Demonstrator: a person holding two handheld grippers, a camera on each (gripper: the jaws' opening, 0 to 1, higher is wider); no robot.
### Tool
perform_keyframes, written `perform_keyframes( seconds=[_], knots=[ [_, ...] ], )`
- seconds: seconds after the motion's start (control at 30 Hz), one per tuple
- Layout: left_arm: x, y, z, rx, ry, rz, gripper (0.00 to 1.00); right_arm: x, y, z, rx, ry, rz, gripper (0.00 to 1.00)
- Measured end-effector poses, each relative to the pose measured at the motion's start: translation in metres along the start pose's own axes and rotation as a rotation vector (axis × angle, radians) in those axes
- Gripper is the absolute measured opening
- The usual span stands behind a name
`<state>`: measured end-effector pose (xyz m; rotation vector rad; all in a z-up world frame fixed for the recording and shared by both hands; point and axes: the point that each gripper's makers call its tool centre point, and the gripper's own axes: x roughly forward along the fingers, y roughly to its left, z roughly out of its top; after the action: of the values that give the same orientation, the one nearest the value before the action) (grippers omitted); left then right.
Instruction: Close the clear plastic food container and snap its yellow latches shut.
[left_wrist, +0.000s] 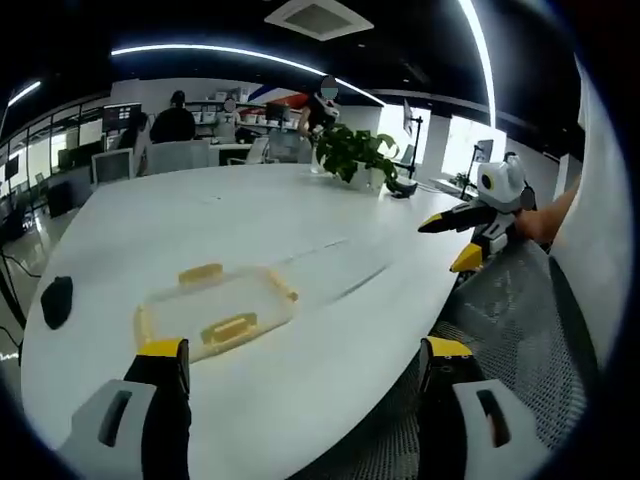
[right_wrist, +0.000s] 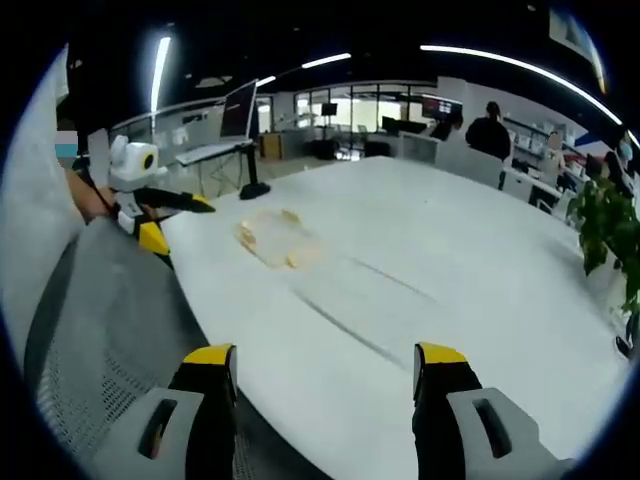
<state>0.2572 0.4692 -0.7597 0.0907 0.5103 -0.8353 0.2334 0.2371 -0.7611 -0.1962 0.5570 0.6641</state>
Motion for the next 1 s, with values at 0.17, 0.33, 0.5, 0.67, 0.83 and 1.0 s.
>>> perform_keyframes(
  seconds=[0.17,0.33,0.5,0.67,0.83,1.0],
  knots=[
    [0.0004,-0.0012,0.0002,-0.001,0.0,-0.006,0.96,-0.0001,-0.001,-0.0006,0.002,0.001,-0.005,0.72],
    [0.0009,-0.0024,0.0007,-0.003,0.0,-0.013,0.96,-0.0003,-0.003,-0.0006,0.009,-0.001,-0.011,0.72],
    [0.0006,-0.0015,0.0,-0.006,-0.003,-0.014,0.96,-0.0006,-0.0029,0.0005,0.012,-0.003,-0.015,0.72],
    [0.0005,-0.0026,-0.0003,-0.004,-0.005,-0.02,0.96,-0.0008,-0.0031,0.001,0.012,-0.009,-0.019,0.72],
    [0.0009,-0.0037,0.0002,-0.006,-0.005,-0.024,0.96,-0.0016,-0.0046,0.0011,0.016,-0.008,-0.027,0.71],
    [0.0012,-0.0057,0.0001,0.002,-0.001,-0.027,0.96,-0.0022,-0.0054,0.0005,0.013,-0.007,-0.029,0.71]
  ],
)
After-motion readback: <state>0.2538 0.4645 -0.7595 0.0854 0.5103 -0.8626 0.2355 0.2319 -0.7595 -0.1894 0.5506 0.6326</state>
